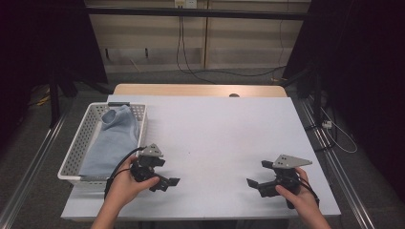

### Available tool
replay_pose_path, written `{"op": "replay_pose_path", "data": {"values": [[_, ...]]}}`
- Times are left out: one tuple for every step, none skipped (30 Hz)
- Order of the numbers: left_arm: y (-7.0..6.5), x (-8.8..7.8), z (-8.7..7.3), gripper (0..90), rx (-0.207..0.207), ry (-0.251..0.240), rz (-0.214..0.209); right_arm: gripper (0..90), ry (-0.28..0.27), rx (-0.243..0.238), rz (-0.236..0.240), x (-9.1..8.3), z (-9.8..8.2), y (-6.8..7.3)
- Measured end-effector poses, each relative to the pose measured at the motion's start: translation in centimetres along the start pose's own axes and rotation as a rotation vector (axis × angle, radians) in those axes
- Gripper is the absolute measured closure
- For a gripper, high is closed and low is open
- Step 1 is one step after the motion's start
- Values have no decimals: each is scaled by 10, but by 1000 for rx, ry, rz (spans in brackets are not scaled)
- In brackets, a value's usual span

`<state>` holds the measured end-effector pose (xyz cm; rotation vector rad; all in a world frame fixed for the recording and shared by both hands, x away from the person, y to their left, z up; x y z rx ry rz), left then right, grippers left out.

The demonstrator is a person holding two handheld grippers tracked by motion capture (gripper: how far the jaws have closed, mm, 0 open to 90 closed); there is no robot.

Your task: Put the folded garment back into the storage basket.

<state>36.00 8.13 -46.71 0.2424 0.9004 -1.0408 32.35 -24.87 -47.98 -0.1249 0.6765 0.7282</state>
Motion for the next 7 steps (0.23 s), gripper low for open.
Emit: {"op": "replay_pose_path", "data": {"values": [[0,0,0,83,0,0,0,75,0,0,0,0,0,0],[0,0,0,83,1,-2,0,74,0,1,1,0,0,0],[0,0,0,83,2,-2,1,75,2,1,1,0,-1,-1],[0,0,0,82,1,-4,0,75,3,1,1,0,-1,-1],[0,0,0,81,-2,-4,-4,75,4,3,-2,0,-2,-2],[0,0,1,80,-3,-6,-3,74,3,4,-2,0,-2,-2],[0,0,1,80,-2,-4,-3,75,4,4,-1,0,-2,-2]]}}
Point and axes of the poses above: each handheld gripper's, and its own axes: x roughly forward along the jaws, z roughly out of its top, y roughly to its left, the point moved 7 cm from there along x, roughly forward along the jaws, and after that the axes turned 3 degrees about y, right-handed, at the moved point
